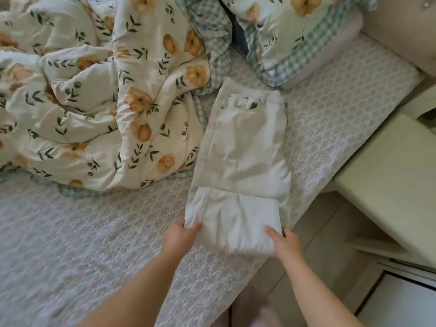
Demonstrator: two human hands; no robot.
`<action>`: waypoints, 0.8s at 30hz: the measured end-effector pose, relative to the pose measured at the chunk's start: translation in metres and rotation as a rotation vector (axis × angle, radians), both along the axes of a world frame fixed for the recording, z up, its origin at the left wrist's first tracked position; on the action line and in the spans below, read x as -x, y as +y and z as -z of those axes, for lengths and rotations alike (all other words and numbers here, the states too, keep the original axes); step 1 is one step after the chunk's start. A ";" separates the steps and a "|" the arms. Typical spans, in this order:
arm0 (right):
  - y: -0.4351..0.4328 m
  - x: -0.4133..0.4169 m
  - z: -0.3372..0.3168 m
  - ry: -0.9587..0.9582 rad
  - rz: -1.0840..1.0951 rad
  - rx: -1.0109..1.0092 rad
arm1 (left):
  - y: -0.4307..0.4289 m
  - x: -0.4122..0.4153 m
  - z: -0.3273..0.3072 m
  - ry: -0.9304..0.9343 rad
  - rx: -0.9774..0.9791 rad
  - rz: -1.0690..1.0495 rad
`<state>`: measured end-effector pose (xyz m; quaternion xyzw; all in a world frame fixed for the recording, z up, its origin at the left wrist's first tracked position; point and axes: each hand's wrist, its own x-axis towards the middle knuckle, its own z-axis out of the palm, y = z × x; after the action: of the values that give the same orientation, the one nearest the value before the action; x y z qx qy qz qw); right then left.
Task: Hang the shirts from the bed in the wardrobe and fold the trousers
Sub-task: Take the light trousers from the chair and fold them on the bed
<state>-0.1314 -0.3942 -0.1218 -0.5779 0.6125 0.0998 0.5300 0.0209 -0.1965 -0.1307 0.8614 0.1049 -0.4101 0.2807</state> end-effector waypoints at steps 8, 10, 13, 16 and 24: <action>0.022 0.000 0.009 0.111 0.043 0.077 | 0.015 0.011 0.011 -0.153 0.003 -0.084; 0.025 0.001 0.018 0.148 0.023 0.049 | 0.016 0.015 0.021 -0.201 0.002 -0.014; 0.024 0.012 0.018 0.128 -0.013 0.113 | 0.022 0.019 0.023 -0.237 0.013 0.213; 0.026 0.017 0.008 0.080 -0.055 0.214 | 0.031 0.019 0.016 -0.259 0.015 0.568; 0.001 0.002 -0.009 -0.157 -0.290 0.305 | 0.019 -0.019 -0.008 -0.409 0.084 0.992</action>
<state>-0.1338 -0.3930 -0.1127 -0.7394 0.4879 0.0358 0.4627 0.0400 -0.1775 -0.1225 0.8579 -0.3882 -0.3209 0.1020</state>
